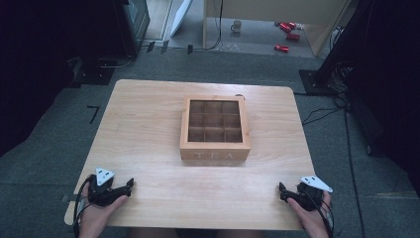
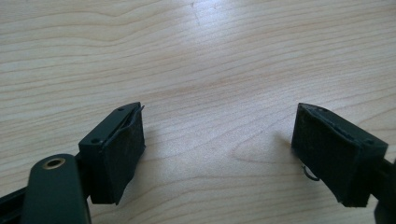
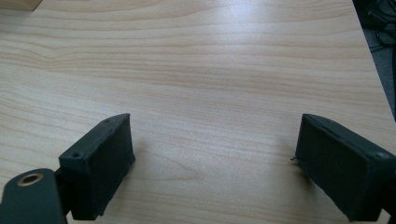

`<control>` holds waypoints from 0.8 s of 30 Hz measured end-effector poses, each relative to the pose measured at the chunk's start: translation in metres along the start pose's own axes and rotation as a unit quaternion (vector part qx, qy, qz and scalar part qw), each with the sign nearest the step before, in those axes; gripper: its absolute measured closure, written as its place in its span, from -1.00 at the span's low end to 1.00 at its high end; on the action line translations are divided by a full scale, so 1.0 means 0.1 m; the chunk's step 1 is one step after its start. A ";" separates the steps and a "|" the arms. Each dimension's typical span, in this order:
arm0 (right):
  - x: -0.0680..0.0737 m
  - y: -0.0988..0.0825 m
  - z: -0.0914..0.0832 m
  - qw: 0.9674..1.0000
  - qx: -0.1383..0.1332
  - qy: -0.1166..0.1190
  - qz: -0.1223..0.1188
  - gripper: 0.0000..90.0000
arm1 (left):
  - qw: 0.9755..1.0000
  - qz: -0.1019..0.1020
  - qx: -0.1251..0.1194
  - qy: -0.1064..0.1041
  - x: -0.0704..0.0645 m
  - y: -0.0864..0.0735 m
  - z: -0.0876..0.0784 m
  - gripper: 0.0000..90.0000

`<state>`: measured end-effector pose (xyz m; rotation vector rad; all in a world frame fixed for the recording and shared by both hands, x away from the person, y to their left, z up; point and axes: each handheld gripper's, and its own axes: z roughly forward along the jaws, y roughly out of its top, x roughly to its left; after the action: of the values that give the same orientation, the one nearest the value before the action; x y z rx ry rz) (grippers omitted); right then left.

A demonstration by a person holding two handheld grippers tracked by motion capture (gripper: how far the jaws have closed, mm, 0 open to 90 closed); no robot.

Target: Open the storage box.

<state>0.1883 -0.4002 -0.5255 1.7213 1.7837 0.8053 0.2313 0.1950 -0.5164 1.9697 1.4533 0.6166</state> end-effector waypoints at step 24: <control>0.05 0.12 -0.09 1.000 -0.018 -0.009 0.015 -0.71 | 0.996 0.017 -0.041 -0.071 -0.57 0.41 0.07 -0.48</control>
<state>0.1898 -0.3957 -0.5105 1.7308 1.7241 0.8275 0.2471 0.1303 -0.4930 1.9374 1.2906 0.5320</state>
